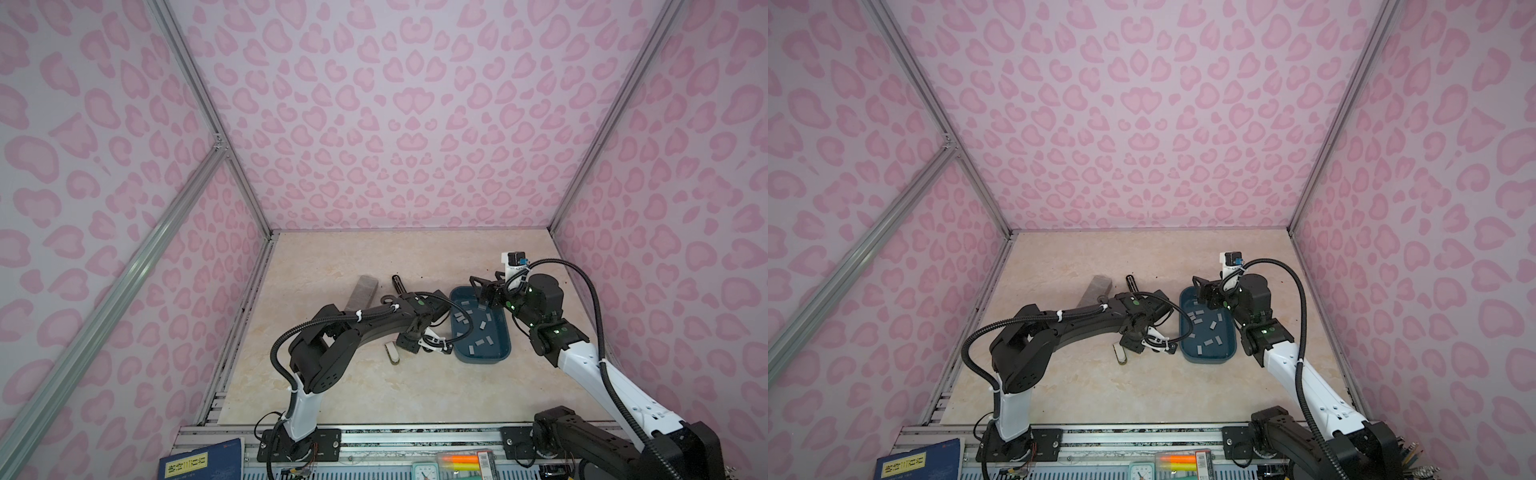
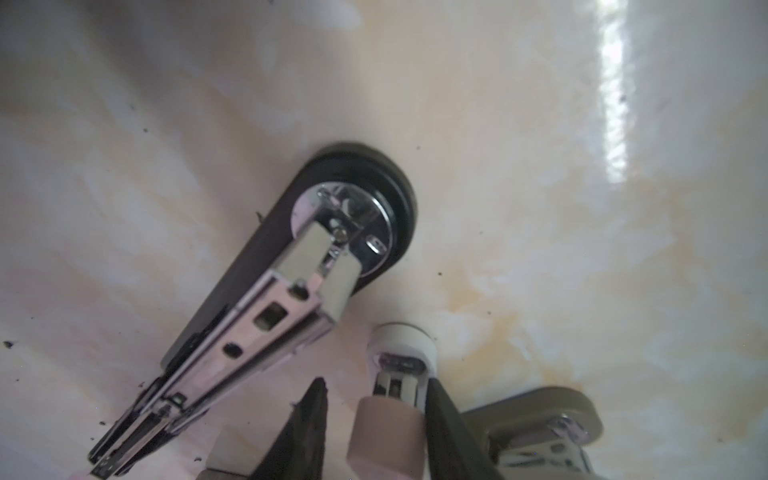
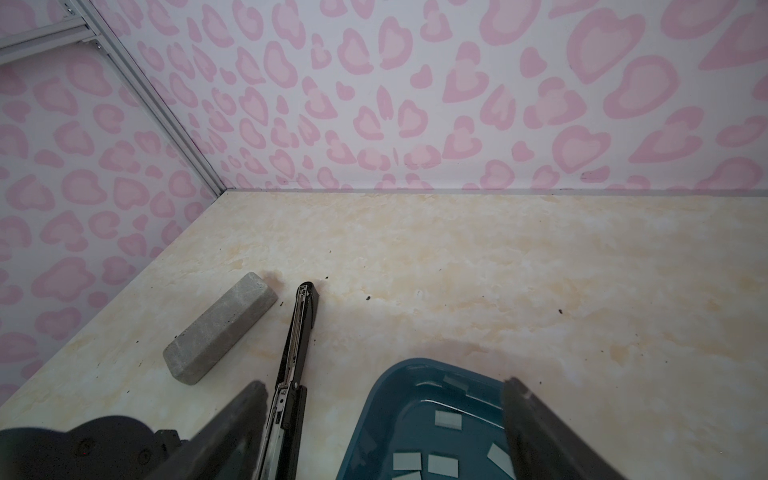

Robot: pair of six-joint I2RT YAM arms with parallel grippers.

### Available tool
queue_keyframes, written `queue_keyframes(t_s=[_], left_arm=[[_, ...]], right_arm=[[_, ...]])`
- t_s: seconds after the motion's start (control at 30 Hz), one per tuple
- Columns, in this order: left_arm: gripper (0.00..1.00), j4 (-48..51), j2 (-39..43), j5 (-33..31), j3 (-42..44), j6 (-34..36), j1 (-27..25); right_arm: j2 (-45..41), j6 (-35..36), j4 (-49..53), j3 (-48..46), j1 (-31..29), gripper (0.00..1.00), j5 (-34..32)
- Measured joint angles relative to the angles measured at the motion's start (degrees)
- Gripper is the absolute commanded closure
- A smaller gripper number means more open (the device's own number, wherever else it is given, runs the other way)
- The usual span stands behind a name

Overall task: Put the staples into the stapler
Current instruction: 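Lower the left gripper onto the pink staple pack and grasp it, then lift the pink staple pack off the table with the left gripper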

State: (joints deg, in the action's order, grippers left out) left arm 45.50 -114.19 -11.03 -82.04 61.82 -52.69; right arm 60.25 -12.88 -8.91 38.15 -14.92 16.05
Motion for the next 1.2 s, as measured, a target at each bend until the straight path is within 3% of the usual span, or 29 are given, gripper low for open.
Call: queue_keyframes(t_s=[0.43, 0.5, 0.67, 0.87, 1.03, 1.2], left_arm=[[0.63, 4.61, -0.37, 0.46, -0.76, -0.96, 0.85], [0.70, 5.27, -0.37, 0.74, -0.87, -1.25, 0.94], [0.75, 5.81, -0.94, 1.84, -2.23, -2.01, 0.92], [0.92, 5.66, -0.79, 3.87, -2.32, -2.47, 1.11], [0.95, 2.05, 4.46, 7.72, -0.02, -4.35, 2.40], [0.97, -5.03, 15.34, 7.93, 5.57, -9.11, 3.50]], right_arm=[[0.57, -0.02, 0.02, 0.00, 0.15, 0.12, 0.48], [0.59, -0.02, 0.02, 0.00, 0.20, 0.12, 0.50], [0.70, -0.02, 0.15, 0.13, 0.20, 0.12, 0.52], [1.16, -0.02, 0.22, 0.22, 0.22, 0.12, 0.61], [1.22, -0.04, 0.22, 0.22, 0.31, 0.12, 0.37], [-0.37, -0.92, -0.33, -0.85, 0.44, 0.12, -3.39]])
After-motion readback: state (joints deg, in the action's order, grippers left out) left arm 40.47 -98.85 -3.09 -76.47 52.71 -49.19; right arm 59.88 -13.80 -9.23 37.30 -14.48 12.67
